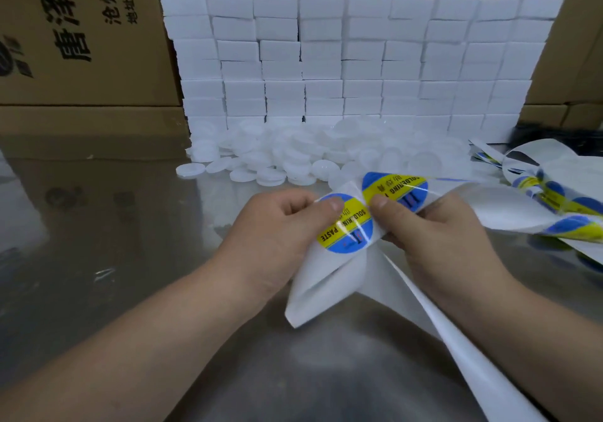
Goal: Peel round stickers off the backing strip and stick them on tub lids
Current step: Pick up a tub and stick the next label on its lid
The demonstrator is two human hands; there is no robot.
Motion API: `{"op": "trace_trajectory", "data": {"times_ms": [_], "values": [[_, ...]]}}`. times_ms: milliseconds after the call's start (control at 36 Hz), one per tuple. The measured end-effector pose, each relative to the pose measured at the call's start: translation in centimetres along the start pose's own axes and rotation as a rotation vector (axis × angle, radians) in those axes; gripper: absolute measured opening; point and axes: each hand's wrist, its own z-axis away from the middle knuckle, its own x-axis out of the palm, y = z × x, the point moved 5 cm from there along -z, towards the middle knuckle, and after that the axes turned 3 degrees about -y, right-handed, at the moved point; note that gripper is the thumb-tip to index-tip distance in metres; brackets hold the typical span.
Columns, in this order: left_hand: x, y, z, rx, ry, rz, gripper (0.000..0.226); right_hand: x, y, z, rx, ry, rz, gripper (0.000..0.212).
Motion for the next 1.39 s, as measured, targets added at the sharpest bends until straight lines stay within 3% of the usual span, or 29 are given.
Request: {"op": "trace_trajectory", "data": {"times_ms": [111, 278, 389, 472, 556, 694, 750, 861, 1028, 1167, 1250, 1389], "values": [[-0.5, -0.6, -0.3, -0.036, 0.08, -0.063, 0.022, 1.0, 0.2, -0.4, 0.051, -0.127, -0.305, 0.015], [-0.8, -1.3, -0.3, -0.022, 0.139, -0.152, 0.036, 2.2, 1.0, 0.3, 0.133, -0.28, -0.1, 0.015], [-0.8, -1.8, -0.4, -0.007, 0.158, -0.239, 0.054, 2.1, 1.1, 0.2, 0.143, -0.26, -0.105, 0.02], [-0.5, -1.8, -0.4, -0.058, 0.158, -0.141, 0.046, 1.9, 1.5, -0.1, 0.154, -0.209, -0.148, 0.024], [-0.7, -1.6, -0.7, -0.031, 0.204, -0.285, 0.031, 1.8, 1.8, -0.4, 0.208, -0.181, -0.224, 0.022], [-2.7, -1.0, -3.5, -0.034, 0.345, -0.39, 0.022, 0.7, 2.4, -1.0, 0.18, -0.116, -0.05, 0.024], [-2.9, -0.7, -5.4, -0.025, 0.27, -0.507, 0.026, 0.5, 2.8, -1.3, 0.18, -0.115, -0.006, 0.026], [-2.8, -1.3, -10.0, -0.024, 0.078, -0.973, 0.034, 0.5, 3.9, -1.8, 0.207, -0.144, 0.042, 0.035], [-2.5, -4.8, -15.8, -0.01, -0.228, -1.526, 0.056, 1.1, 4.6, -1.9, 0.262, -0.254, -0.074, 0.04], [1.8, -6.1, -18.2, 0.088, -0.461, -1.554, 0.05, 1.1, 4.7, -2.0, 0.246, -0.27, -0.163, 0.043], [3.4, -6.8, -18.5, 0.027, -0.536, -1.602, 0.047, 1.0, 4.9, -2.1, 0.232, -0.274, -0.193, 0.042], [3.8, -6.8, -18.0, 0.166, -0.396, -1.646, 0.025, 0.8, 5.5, -2.3, 0.229, -0.276, -0.136, 0.038]]}}
